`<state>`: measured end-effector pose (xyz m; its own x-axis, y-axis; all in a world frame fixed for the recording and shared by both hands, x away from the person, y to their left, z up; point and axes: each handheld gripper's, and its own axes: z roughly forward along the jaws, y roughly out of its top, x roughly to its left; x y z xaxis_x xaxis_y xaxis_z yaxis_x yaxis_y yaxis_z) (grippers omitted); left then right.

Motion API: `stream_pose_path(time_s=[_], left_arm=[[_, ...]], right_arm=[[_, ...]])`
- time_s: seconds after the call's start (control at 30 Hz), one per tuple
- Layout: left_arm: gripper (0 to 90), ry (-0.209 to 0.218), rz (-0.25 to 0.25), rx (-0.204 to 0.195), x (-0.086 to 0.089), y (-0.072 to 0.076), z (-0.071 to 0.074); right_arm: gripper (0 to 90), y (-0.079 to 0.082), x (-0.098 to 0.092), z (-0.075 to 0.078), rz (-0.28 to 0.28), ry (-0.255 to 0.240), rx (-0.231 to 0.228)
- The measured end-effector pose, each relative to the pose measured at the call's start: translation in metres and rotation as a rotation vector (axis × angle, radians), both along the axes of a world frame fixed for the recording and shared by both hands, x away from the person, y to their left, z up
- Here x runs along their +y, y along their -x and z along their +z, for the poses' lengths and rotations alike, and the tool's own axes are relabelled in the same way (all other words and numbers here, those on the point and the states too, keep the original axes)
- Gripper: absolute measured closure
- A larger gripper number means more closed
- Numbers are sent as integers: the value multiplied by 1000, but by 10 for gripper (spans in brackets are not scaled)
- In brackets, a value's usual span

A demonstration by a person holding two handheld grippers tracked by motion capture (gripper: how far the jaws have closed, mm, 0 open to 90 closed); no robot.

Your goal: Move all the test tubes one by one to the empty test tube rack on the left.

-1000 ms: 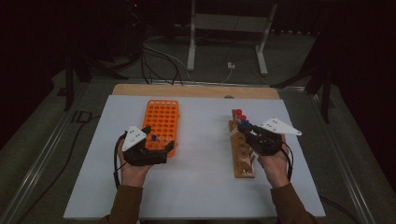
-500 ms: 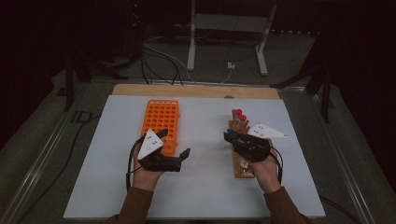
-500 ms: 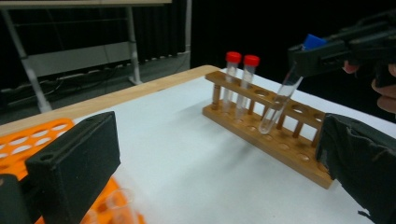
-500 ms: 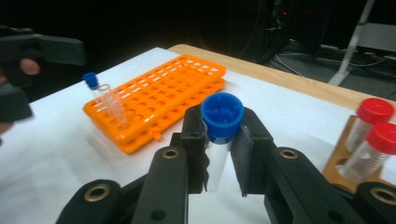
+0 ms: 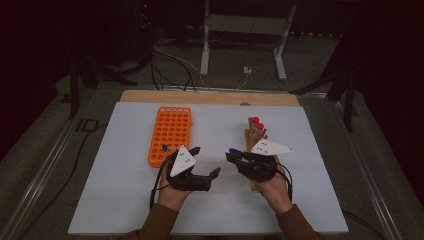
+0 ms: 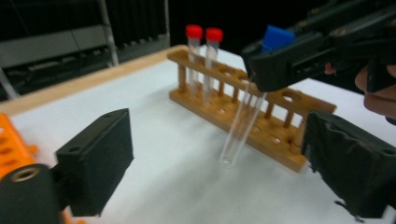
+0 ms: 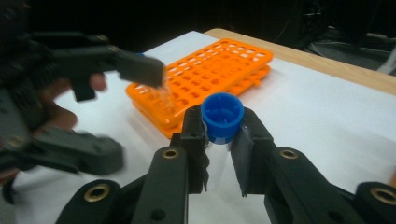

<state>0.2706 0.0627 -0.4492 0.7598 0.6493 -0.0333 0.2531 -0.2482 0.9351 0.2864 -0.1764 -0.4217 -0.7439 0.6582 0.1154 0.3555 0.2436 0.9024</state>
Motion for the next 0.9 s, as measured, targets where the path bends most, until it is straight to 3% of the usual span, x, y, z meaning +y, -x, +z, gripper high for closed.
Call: stream_pose_path(time_s=[0.23, 0.53, 0.9], left_arm=[[180, -54, -29, 37, -15, 1, -10], [561, -77, -63, 41, -20, 3, -15], [754, -71, -90, 56, -18, 2, -15]], right_arm=[[764, 2, 8, -4, 31, -7, 32], [764, 6, 16, -8, 64, -4, 52], [765, 7, 19, -10, 84, 8, 55]])
